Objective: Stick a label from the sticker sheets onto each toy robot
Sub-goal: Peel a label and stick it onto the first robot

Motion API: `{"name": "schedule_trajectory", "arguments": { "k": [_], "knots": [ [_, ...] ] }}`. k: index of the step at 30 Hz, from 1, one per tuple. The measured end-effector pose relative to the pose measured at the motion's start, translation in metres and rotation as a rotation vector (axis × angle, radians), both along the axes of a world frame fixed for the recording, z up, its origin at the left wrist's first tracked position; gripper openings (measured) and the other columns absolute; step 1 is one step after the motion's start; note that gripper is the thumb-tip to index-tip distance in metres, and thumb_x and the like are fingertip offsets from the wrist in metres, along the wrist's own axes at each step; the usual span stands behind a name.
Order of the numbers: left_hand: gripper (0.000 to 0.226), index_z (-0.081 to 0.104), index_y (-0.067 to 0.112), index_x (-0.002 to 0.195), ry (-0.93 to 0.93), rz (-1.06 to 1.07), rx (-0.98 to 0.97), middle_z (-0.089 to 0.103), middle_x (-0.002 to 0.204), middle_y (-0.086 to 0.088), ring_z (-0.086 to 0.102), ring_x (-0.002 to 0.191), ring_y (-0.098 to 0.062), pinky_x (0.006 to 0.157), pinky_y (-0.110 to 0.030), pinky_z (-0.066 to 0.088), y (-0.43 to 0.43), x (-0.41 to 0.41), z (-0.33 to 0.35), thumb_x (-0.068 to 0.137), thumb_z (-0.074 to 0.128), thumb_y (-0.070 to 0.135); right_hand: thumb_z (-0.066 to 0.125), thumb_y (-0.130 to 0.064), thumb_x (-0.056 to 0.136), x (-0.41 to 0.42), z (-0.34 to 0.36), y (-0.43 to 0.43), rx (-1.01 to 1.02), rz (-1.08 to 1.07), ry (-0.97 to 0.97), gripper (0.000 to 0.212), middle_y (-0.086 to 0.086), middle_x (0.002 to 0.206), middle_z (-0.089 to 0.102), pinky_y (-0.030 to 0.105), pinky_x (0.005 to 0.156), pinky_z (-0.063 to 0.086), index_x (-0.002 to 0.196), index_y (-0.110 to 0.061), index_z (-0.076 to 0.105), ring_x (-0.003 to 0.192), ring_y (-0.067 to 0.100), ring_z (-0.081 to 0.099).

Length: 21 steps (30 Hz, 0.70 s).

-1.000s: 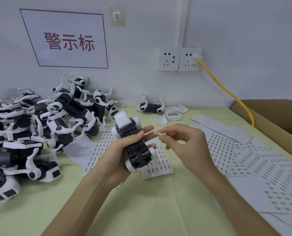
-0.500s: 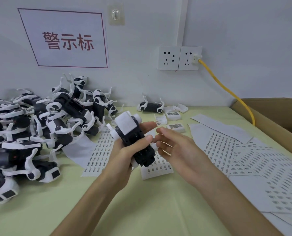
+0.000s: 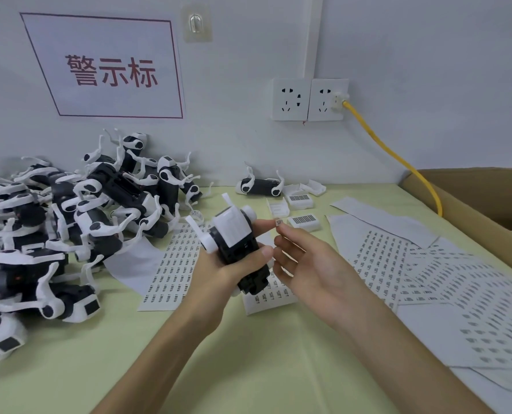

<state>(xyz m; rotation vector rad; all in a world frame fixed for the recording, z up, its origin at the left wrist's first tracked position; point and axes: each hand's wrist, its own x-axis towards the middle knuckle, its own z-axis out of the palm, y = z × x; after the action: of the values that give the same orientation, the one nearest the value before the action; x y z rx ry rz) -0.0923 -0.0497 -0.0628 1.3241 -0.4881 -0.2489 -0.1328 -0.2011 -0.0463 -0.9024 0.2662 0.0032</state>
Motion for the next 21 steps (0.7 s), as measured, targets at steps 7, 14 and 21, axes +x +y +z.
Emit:
{"name": "schedule_trajectory", "arguments": {
  "k": [7, 14, 21],
  "knots": [
    [0.043, 0.072, 0.016, 0.121, 0.004, 0.037, -0.026, 0.076, 0.109, -0.004, 0.071, 0.091, -0.018, 0.074, -0.029, 0.058, -0.002, 0.000, -0.001, 0.078, 0.077, 0.021, 0.068, -0.016, 0.093, 0.003, -0.002, 0.002, -0.134, -0.121, -0.065, 0.026, -0.002, 0.071, 0.062, 0.027, 0.073, 0.047, 0.068, -0.019, 0.073, 0.060, 0.009, 0.059],
    [0.029, 0.064, 0.012, 0.099, 0.506, 0.081, -0.438, 0.069, 0.095, -0.006, 0.072, 0.079, -0.023, 0.043, -0.016, 0.044, 0.002, 0.010, 0.004, 0.073, 0.076, 0.014, 0.067, -0.013, 0.095, 0.000, 0.002, 0.000, -0.290, -0.240, -0.149, 0.012, -0.004, 0.066, 0.060, 0.023, 0.068, 0.048, 0.083, -0.014, 0.068, 0.056, 0.009, 0.054],
    [0.011, 0.061, 0.006, 0.096, 0.637, 0.016, -0.701, 0.069, 0.093, -0.010, 0.070, 0.077, -0.025, 0.059, -0.023, 0.056, 0.006, 0.014, 0.006, 0.096, 0.052, 0.011, 0.065, -0.015, 0.095, -0.001, 0.002, 0.001, -0.268, -0.212, -0.180, 0.011, 0.002, 0.073, 0.059, 0.022, 0.062, 0.049, 0.086, -0.012, 0.070, 0.058, 0.014, 0.054]
  ]
}}
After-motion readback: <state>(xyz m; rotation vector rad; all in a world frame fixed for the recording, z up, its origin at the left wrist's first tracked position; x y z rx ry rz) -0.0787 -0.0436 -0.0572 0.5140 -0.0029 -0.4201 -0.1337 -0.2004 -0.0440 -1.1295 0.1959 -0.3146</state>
